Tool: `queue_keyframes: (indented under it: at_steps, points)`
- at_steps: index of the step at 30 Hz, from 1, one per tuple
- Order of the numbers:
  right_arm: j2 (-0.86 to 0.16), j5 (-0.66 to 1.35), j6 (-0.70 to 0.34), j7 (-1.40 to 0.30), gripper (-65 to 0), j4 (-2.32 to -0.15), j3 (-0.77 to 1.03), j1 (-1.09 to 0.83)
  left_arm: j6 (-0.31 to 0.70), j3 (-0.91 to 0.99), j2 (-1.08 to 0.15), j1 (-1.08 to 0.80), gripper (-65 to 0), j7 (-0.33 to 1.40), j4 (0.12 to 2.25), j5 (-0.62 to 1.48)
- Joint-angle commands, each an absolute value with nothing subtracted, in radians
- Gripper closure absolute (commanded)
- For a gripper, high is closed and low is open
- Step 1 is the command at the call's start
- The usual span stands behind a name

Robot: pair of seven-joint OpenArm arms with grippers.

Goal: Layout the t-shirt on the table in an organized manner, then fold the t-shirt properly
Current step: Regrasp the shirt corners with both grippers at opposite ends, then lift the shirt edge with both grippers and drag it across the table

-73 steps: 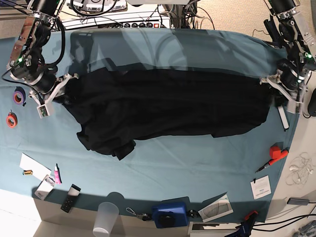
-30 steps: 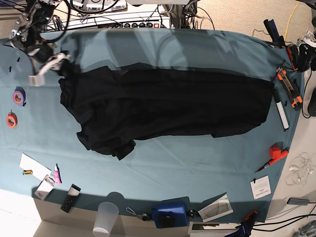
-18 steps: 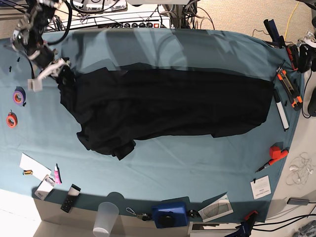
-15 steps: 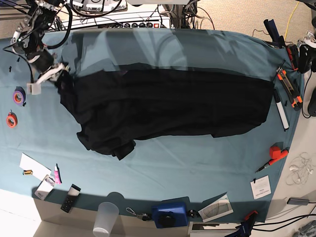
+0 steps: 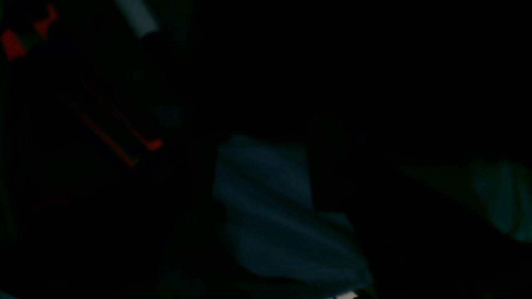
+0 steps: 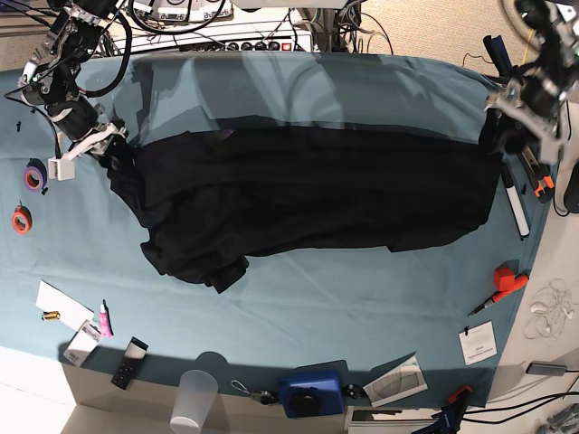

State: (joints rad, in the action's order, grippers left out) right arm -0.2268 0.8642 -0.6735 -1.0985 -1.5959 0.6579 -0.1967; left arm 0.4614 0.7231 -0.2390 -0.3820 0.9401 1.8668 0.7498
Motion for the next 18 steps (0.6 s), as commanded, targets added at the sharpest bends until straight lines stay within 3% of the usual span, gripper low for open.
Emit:
queue_keyframes:
  at_steps: [1,7,14,16,18]
  points:
    - [-0.243,0.888,-0.675,-1.077,-23.6,-1.61,0.663,-0.188,0.449,0.726,-0.254,-0.367,-34.6,0.915,1.874,0.754]
    - [-0.244,0.889,-0.675,-1.076,-23.6,-1.61,0.663,-0.188,0.418,0.726,-0.252,-0.263,-34.6,0.906,1.71,0.716]
    - [-0.244,0.889,-0.676,-1.076,-23.6,-1.61,0.663,-0.188,0.453,0.727,-0.252,-0.218,-34.6,0.987,1.585,0.718]
    - [-0.245,0.889,-0.676,-1.076,-21.1,-1.61,0.663,-0.185,0.453,0.727,-0.252,-0.218,-34.5,0.987,1.585,0.739]
    - [-0.244,0.889,-0.676,-1.076,-13.0,-1.61,0.663,-0.185,0.453,0.727,-0.252,-0.218,-32.5,0.988,1.585,0.776]
